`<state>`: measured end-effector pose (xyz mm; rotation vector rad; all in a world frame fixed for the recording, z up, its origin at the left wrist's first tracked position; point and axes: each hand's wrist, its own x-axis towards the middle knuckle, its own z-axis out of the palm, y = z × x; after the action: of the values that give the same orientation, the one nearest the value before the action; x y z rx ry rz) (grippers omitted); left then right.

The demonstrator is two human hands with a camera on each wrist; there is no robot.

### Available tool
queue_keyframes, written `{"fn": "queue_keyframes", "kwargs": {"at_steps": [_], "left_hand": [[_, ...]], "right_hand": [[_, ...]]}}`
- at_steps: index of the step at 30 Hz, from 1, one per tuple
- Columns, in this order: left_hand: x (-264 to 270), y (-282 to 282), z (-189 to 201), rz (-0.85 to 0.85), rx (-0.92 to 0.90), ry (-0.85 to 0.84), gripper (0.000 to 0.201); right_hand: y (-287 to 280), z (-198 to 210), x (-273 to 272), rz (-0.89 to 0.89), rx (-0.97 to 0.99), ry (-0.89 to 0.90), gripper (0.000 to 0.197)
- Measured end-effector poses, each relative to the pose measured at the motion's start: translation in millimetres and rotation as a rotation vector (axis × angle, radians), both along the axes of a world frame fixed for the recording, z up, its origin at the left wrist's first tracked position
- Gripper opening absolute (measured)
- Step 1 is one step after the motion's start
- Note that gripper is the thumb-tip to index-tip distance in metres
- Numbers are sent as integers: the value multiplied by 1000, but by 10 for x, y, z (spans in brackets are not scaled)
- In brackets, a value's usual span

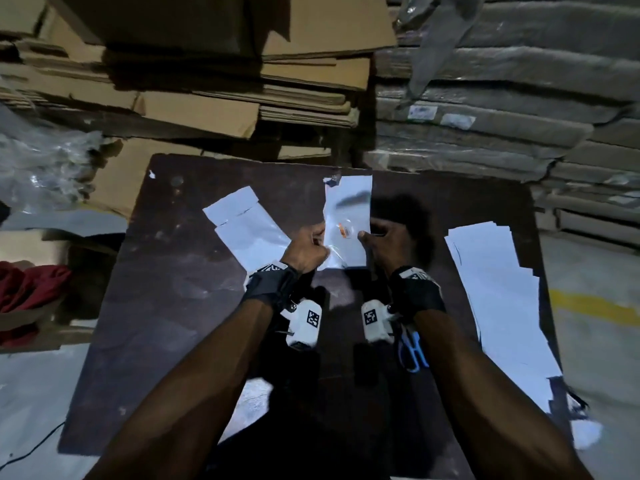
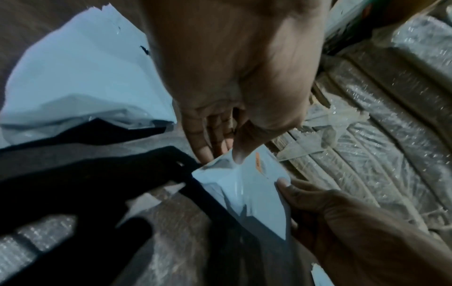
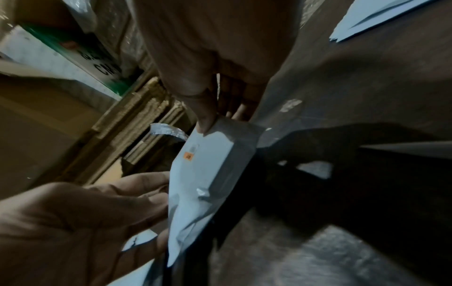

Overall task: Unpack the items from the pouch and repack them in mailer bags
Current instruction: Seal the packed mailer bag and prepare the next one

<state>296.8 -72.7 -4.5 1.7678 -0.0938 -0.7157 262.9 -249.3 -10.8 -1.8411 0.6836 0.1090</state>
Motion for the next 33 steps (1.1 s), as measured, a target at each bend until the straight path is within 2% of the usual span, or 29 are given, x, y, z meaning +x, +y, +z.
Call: {"fn": "queue_keyframes", "kwargs": {"at_steps": [3, 5, 9, 11, 13, 15, 17, 21, 25, 27, 31, 33], "left_hand": [[-103, -82, -124, -25, 3, -8, 52], [-182, -100, -98, -57, 9, -35, 50], [-303, -29, -98, -147, 99, -120, 47], [-353, 67, -53, -173, 199, -123, 44], [-394, 222, -10, -149, 277, -153, 43], [-433, 413, 38, -116, 381, -206, 51], [-459, 685, 42, -14, 434, -232, 51], [-476, 1254, -38, 228, 405, -197, 48], [-447, 1612, -52, 233, 383, -143, 24], [-450, 1703, -78, 218, 347, -77, 18], [-490, 1794, -94, 185, 278, -27, 24], [-482, 1830, -166, 190, 233, -4, 39]], "right_hand": [[-108, -147, -109, 181, -105, 38, 55], [-165, -249, -207, 283, -240, 24, 61], [-157, -158, -327, 358, -347, 17, 43], [-125, -160, -362, 361, -414, 0, 46], [-49, -116, -401, 326, -408, -34, 50], [66, -74, -417, 315, -393, -110, 45], [245, -27, -371, 349, -371, -147, 43], [690, -8, -184, 469, -391, -51, 38], [1133, -52, 27, 482, -409, 59, 26], [1295, -112, 85, 434, -372, 150, 33], [1505, -216, 116, 341, -254, 188, 32], [1559, -293, 114, 314, -178, 149, 36]]}}
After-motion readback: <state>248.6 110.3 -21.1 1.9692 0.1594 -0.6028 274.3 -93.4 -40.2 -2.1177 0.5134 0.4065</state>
